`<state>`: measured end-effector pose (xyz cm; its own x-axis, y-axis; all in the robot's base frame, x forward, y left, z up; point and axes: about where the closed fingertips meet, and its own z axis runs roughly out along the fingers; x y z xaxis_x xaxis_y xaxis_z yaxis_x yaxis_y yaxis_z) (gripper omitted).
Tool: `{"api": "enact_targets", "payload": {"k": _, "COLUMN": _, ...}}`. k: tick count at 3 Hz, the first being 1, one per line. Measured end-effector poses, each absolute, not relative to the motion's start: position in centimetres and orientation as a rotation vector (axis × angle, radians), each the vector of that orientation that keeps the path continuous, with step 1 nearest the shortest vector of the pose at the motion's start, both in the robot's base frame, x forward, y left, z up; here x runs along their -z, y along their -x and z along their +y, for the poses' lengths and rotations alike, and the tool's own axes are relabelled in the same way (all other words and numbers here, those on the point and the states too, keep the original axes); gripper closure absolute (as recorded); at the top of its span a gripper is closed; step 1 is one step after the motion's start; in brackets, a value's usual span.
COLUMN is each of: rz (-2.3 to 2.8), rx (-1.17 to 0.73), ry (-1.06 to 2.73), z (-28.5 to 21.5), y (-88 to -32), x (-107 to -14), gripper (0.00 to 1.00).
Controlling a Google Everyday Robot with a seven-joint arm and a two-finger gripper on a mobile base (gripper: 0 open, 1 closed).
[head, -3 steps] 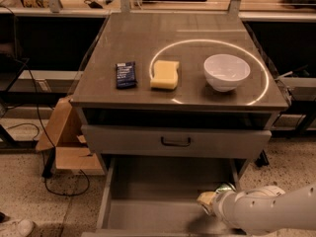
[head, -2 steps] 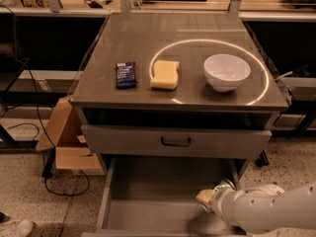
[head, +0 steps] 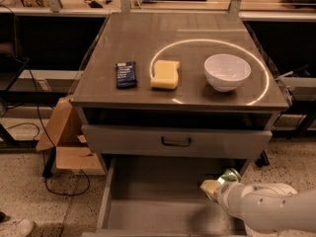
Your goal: Pick green can from middle drawer and place on counter
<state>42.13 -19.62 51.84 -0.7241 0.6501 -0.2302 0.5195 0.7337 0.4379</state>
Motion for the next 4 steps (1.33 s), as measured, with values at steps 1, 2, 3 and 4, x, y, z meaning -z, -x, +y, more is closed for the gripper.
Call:
{"api": "enact_targets", "payload": {"k": 1, "rz": 2.541, "rx": -0.470, "ry": -0.923, "z": -21.0, "y": -41.8, "x": -52.6, "gripper": 1.00}}
{"api": "enact_targets", "payload": {"k": 2, "rz": 2.491, "rx": -0.442, "ry": -0.953, "z": -23.3, "y": -40.8, "x": -53.4, "gripper": 1.00}}
{"api": "enact_targets", "payload": {"k": 3, "rz": 2.485, "rx": -0.435, "ry": -0.961, "z": -23.7, "y": -40.5, "x": -53.5, "gripper": 1.00}}
{"api": "enact_targets", "payload": {"k": 4, "rz": 2.427, "rx": -0.418, "ry": -0.940, "z": -24.5, "y": -41.8, "x": -54.2, "gripper": 1.00}}
